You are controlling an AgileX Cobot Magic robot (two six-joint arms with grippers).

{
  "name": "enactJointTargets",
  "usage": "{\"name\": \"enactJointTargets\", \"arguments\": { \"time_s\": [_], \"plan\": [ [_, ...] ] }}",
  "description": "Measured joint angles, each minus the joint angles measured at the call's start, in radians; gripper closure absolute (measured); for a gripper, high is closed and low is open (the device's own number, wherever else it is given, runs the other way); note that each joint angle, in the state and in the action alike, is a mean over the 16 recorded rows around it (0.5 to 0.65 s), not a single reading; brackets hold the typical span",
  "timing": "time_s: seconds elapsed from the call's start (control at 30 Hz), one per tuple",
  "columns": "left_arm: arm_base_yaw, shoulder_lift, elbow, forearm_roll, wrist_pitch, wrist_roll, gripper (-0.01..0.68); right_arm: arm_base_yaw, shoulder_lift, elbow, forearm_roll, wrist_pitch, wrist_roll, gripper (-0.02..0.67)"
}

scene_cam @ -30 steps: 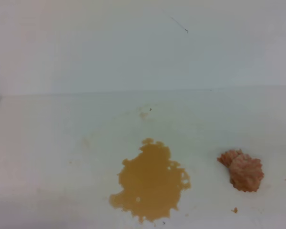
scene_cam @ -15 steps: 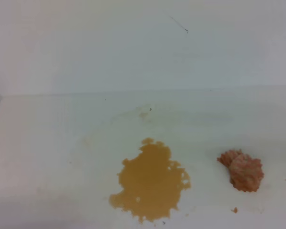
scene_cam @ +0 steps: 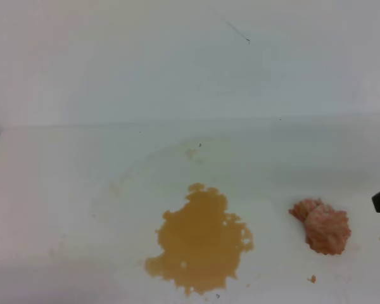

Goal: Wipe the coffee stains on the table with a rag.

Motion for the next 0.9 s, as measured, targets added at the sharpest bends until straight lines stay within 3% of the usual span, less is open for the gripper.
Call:
{"name": "enactJointTargets", "arguments": {
  "time_s": [0.43, 0.9],
  "plan": [
    [0.000, 0.000, 0.000, 0.000, 0.001, 0.000, 0.672, 0.154, 0.306, -0.173, -0.062, -0.071, -0.045, 0.298],
    [0.000, -0.002, 0.002, -0.004, 0.000, 0.000, 0.672, 0.185, 0.566, -0.241, -0.223, -0.108, 0.025, 0.264]
  ]
}}
